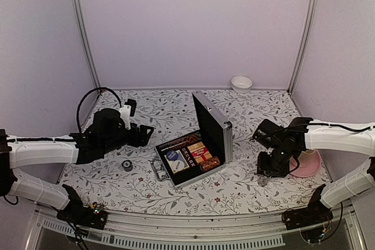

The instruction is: Pack up texas hold em set

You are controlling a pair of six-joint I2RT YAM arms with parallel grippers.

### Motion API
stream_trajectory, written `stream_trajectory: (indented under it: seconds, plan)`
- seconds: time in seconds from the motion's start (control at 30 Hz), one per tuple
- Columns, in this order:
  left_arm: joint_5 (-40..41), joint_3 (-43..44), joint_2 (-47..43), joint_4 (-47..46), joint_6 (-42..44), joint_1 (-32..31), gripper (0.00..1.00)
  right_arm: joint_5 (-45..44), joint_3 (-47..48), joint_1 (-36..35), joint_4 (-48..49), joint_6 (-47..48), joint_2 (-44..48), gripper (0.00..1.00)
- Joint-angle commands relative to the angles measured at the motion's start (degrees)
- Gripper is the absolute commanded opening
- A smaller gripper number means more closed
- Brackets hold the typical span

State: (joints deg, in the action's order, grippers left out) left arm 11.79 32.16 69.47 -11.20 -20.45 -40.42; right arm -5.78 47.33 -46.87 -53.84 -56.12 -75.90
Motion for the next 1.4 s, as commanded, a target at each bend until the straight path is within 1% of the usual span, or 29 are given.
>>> stream_trajectory:
  seconds: [0.0, 0.1, 0.3, 0.43, 0.53, 0.6, 0.67, 0.77, 0.87, 0.97, 1.03, 1.1, 1.23, 1.37]
  plan:
    - [2.28, -1.64, -2.56, -3.25, -0.81, 0.7, 0.8, -1.76, 0.98, -0.35, 0.4, 0.22, -1.01, 0.55]
    - [3.31, -2.53, -3.31, -3.81, -1.07, 0.7, 0.8, -1.95, 0.97, -0.39, 0.57, 0.38, -1.28, 0.52]
    - [3.94, -3.72, -3.43, -4.52, -1.73, 0.79, 0.8, -3.33, 1.71, -0.35, -0.61, 0.94, -1.62, 0.39]
    - [3.66, -4.41, -3.84, -5.63, -1.83, 0.79, 0.8, -2.87, 2.8, -0.36, -0.32, 2.48, 0.14, 0.35]
    - [1.04, -5.33, -5.31, -7.8, -0.81, 0.83, 0.8, -1.36, 3.67, -0.07, 1.88, 4.9, 2.38, 0.35]
    - [-1.21, -5.96, -6.23, -9.61, 0.23, 0.8, 0.8, 1.54, 3.75, 0.86, 4.81, 6.84, 3.88, 0.34]
    - [-5.24, -6.27, -7.29, -11.04, 1.37, 0.79, 0.79, 5.89, 3.04, 2.34, 9.05, 9.39, 5.4, 0.34]
    - [-10.42, -5.88, -7.77, -11.67, 2.51, 0.71, 0.78, 14.24, 1.41, 3.39, 17.82, 13.7, 6.9, 0.34]
    - [-13.09, -4.67, -7.62, -9.36, 2.1, -0.06, 0.76, 24.06, 0.11, 3.33, 26.67, 17.02, 6.93, 0.34]
    - [-15.97, -4.6, -7.83, -10.09, 2.11, -3.89, 0.73, 31.09, -2.05, 2.81, 34.84, 17.72, 6.9, 0.34]
    - [-17.12, -4.63, -7.36, -12.06, 2.32, -8.61, 0.72, 34.68, -3.25, 2.11, 39.17, 17.41, 6.5, 0.34]
    - [-18.31, -3.49, -5.56, -12.78, 2.36, -13.53, 0.72, 36.51, -3.43, 1.17, 41.13, 17.32, 5.67, 0.34]
    - [-21.52, 0.97, 1.31, -12.85, 2.39, -18.71, 0.71, 39.1, -3.79, -0.36, 44.43, 17.28, 5.34, 0.34]
    - [-22.4, 5.4, 8.57, -12.87, 3.5, -22.88, 0.7, 39.84, -4.91, -0.9, 46.79, 16.42, 6.59, 0.33]
